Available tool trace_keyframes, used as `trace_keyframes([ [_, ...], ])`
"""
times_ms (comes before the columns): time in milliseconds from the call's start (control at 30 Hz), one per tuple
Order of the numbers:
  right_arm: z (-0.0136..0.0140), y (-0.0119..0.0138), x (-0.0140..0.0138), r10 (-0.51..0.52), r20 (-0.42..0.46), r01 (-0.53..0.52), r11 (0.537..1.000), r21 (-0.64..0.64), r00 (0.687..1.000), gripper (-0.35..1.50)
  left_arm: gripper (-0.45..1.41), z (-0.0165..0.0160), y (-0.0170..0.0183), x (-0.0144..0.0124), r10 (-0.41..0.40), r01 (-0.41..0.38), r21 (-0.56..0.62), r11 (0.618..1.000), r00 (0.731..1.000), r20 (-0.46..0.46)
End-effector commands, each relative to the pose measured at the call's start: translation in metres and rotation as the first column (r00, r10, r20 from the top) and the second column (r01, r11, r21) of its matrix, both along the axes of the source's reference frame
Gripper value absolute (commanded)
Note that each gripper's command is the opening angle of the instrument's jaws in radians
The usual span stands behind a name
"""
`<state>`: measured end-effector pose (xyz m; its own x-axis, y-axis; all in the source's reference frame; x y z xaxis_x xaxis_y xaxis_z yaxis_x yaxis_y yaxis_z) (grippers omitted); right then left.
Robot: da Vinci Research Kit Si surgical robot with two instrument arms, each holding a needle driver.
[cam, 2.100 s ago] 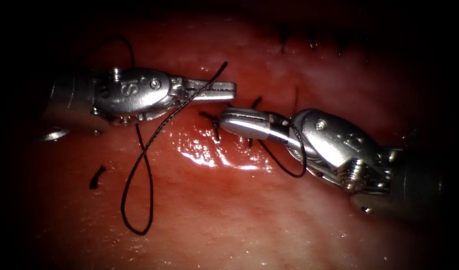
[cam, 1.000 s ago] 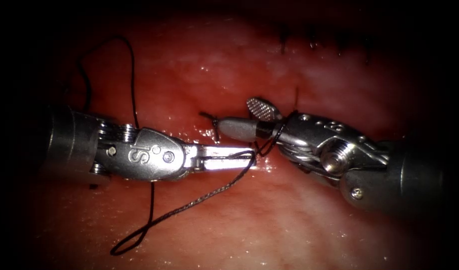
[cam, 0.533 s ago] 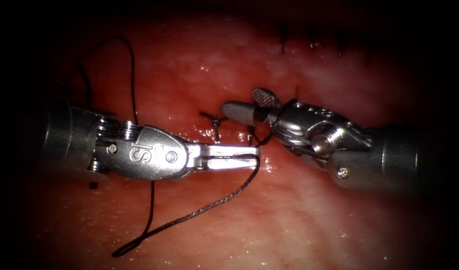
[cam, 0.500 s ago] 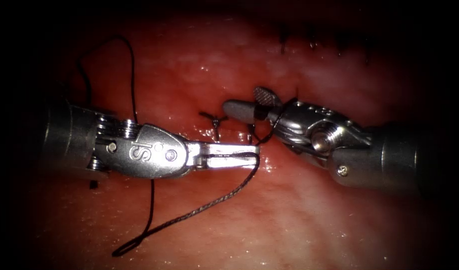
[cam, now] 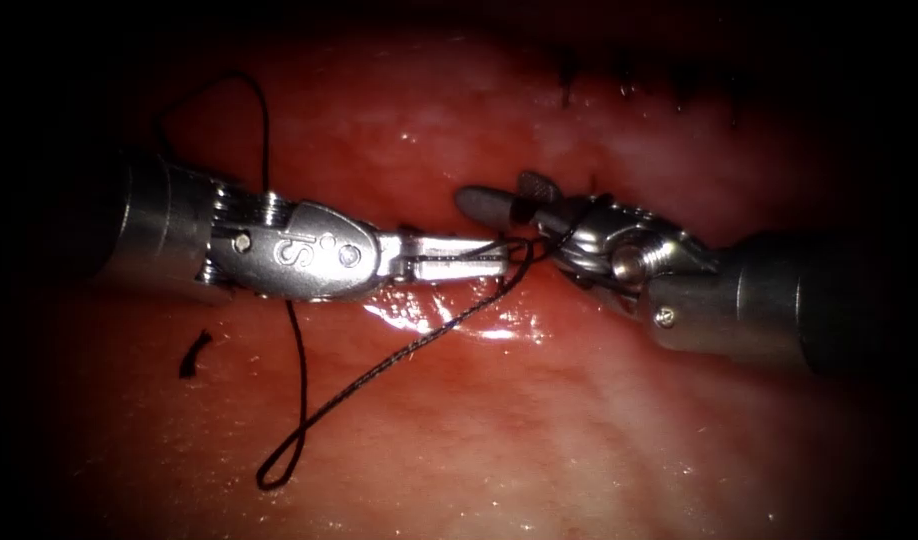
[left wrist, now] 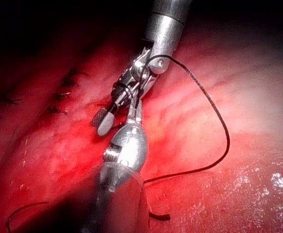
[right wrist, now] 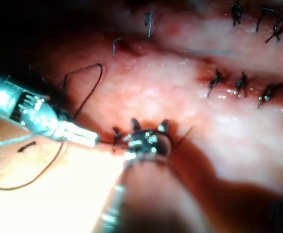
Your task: Wound Closure
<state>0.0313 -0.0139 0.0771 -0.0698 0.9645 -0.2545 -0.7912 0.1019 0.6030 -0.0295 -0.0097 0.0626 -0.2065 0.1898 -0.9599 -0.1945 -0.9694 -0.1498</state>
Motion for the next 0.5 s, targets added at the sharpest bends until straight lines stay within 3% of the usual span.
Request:
trace_keyframes([
  [33, 0.0007, -0.0003, 0.0005, -0.008, 0.005, 0.008, 1.0, 0.002, 1.0, 1.21, -0.45, 0.0005, -0.0003, -0.0007, 0.0, 0.0, 0.002, 1.0, 1.0, -0.002],
  [267, 0.0018, -0.0013, 0.0009, -0.044, 0.012, 0.044, 0.998, 0.042, 0.999, 1.2, -0.45, 0.0004, -0.0009, -0.0006, 0.007, -0.007, 0.003, 1.0, 1.0, -0.009],
  [400, 0.0017, -0.0014, 0.0013, -0.04, 0.008, 0.04, 0.998, 0.047, 0.999, 0.76, -0.45, 0.0004, -0.0013, -0.0005, 0.009, -0.009, 0.001, 1.0, 1.0, -0.012],
  [433, 0.0016, -0.0015, 0.0014, -0.039, 0.01, 0.039, 0.998, 0.046, 0.999, 0.47, -0.45, 0.0005, -0.0014, -0.0004, 0.009, -0.009, 0.0, 1.0, 1.0, -0.012],
  [500, 0.0016, -0.0016, 0.0014, -0.04, 0.01, 0.039, 0.998, 0.046, 0.999, 0.12, -0.45, 0.0005, -0.0016, -0.0003, 0.012, -0.012, 0.0, 1.0, 1.0, -0.014],
])
